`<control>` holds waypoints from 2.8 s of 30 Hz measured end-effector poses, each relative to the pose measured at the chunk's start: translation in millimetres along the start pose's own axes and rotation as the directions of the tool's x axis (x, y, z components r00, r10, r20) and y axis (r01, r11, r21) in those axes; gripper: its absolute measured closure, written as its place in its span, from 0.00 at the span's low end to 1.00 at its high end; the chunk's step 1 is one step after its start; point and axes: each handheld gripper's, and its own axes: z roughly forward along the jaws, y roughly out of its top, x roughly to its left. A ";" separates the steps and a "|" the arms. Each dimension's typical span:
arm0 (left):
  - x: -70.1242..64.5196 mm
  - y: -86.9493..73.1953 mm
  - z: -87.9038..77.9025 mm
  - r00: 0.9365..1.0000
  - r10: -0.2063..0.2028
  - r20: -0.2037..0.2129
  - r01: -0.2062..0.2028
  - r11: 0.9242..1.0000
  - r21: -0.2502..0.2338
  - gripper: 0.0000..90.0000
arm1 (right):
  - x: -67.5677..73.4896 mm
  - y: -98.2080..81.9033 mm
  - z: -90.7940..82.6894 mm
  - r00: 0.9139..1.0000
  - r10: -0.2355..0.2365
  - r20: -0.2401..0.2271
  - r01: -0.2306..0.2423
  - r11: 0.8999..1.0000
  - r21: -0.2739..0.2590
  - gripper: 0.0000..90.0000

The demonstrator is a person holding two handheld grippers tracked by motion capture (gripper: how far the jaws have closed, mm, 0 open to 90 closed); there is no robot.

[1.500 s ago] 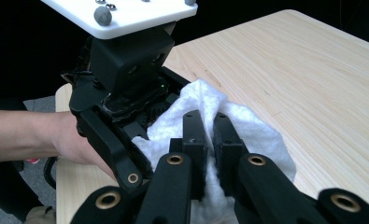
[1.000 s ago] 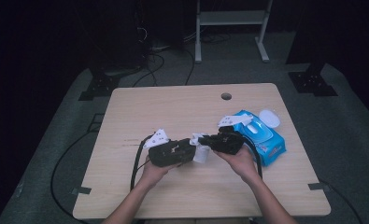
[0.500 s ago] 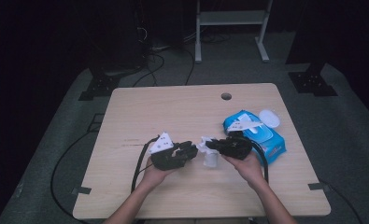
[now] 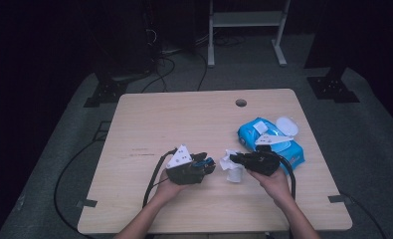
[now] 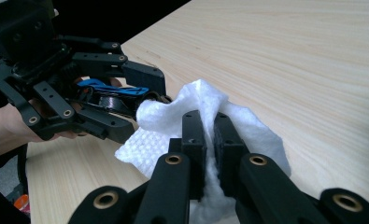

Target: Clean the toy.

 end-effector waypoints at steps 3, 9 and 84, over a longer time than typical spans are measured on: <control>-0.1 -0.9 0.1 1.000 0.005 0.001 -0.005 1.000 0.003 0.46 | -1.8 -3.4 -0.7 1.000 0.008 0.002 -0.008 1.000 0.004 0.94; -4.0 -2.5 0.4 1.000 0.017 0.011 -0.017 1.000 0.008 0.43 | -3.9 -9.1 -2.4 1.000 0.018 0.003 -0.018 1.000 0.004 0.94; 0.3 -33.9 5.3 0.989 0.032 0.142 -0.083 0.925 0.370 0.64 | -7.1 -35.5 -21.3 0.984 -0.106 0.144 0.084 0.985 0.148 0.92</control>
